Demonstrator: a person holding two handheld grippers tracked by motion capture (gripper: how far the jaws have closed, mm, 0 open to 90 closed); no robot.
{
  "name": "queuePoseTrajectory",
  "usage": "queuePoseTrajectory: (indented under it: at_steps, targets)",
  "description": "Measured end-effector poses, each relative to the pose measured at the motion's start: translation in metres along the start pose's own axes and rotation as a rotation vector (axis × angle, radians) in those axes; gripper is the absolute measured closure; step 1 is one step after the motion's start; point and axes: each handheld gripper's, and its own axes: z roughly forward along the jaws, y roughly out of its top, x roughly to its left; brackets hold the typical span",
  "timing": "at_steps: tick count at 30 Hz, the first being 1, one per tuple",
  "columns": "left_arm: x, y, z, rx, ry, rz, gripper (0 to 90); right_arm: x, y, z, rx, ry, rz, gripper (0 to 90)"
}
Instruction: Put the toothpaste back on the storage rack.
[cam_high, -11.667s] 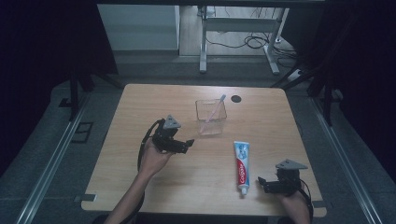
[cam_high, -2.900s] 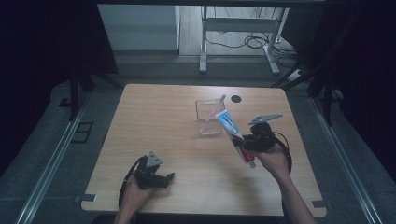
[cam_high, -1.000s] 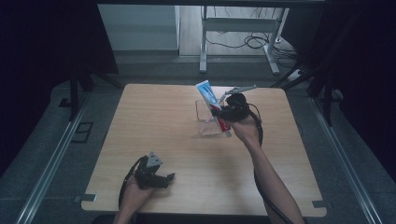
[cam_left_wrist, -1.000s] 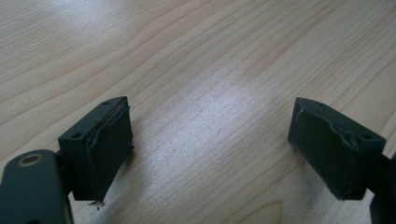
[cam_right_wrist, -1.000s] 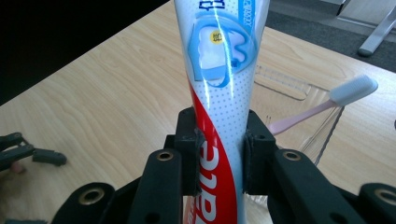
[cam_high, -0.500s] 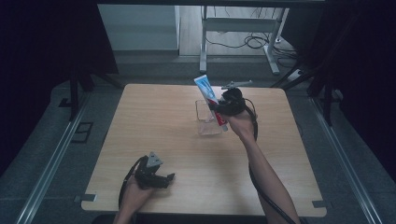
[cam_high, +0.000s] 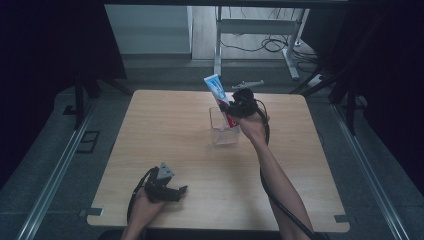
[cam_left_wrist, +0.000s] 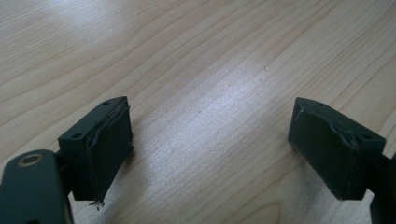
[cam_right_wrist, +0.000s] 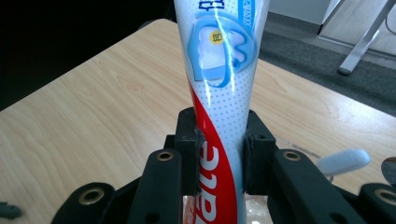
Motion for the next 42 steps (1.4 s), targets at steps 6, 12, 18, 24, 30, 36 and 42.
queuePoseTrajectory:
  at_steps: [6,12,18,24,30,36,42]
  targets:
    - [0.0,0.001,0.0,0.0,-0.002,0.002,13.7,0.001,0.003,0.009,-0.011,-0.013,-0.016,72.4]
    - [0.0,0.001,0.0,0.0,-0.002,0.002,13.7,0.003,0.005,0.02,-0.012,-0.025,-0.03,72.4]
    - [0.0,0.001,0.0,0.0,-0.002,0.002,13.7,0.007,0.006,0.031,-0.01,-0.024,-0.044,72.4]
    - [0.0,0.0,0.001,-0.003,-0.002,0.001,13.7,0.009,0.003,0.042,-0.005,-0.03,-0.067,72.3]
    - [0.0,0.0,0.001,-0.003,-0.001,0.001,13.7,0.009,-0.001,0.045,-0.013,-0.031,-0.086,72.0]
    - [0.0,0.001,0.001,-0.004,-0.003,0.001,13.7,0.008,-0.002,0.045,-0.028,-0.039,-0.1,71.8]
    - [0.0,0.001,0.001,-0.002,-0.002,0.002,13.7,0.005,-0.004,0.046,-0.022,-0.058,-0.097,71.7]
